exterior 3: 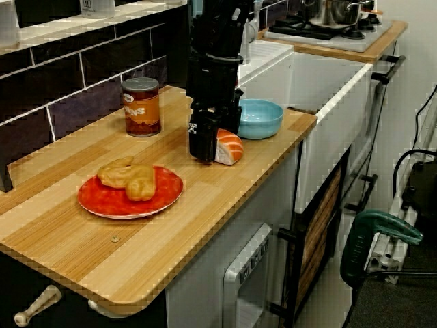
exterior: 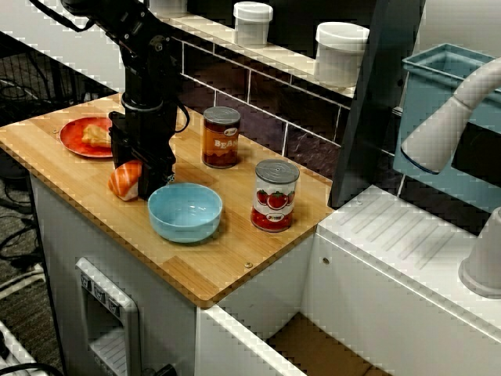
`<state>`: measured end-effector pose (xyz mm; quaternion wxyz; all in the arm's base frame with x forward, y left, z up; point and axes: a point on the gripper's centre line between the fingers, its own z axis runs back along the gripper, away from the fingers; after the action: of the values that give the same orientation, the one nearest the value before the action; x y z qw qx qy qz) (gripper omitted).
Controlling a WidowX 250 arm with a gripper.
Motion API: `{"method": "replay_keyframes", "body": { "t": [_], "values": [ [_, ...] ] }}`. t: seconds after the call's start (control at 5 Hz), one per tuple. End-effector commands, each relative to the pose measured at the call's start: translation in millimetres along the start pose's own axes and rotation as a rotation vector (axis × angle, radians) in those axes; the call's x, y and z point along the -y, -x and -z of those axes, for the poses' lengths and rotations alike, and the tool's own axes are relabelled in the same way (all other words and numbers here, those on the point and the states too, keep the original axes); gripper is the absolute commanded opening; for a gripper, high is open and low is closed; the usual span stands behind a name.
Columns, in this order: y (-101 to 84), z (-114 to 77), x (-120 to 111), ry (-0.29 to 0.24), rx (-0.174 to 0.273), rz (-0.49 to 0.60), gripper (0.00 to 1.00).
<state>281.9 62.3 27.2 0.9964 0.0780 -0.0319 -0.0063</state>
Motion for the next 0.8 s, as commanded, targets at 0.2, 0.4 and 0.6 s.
{"method": "replay_keyframes", "body": {
  "t": [0.2, 0.4, 0.6],
  "values": [
    [-17.7, -52.2, -14, 0.073, 0.017, 0.001, 0.00],
    [-15.2, -86.0, -10, 0.118, 0.028, 0.034, 0.00],
    [-6.0, -106.3, 9, 0.124, 0.055, 0.090, 0.00]
  ]
}}
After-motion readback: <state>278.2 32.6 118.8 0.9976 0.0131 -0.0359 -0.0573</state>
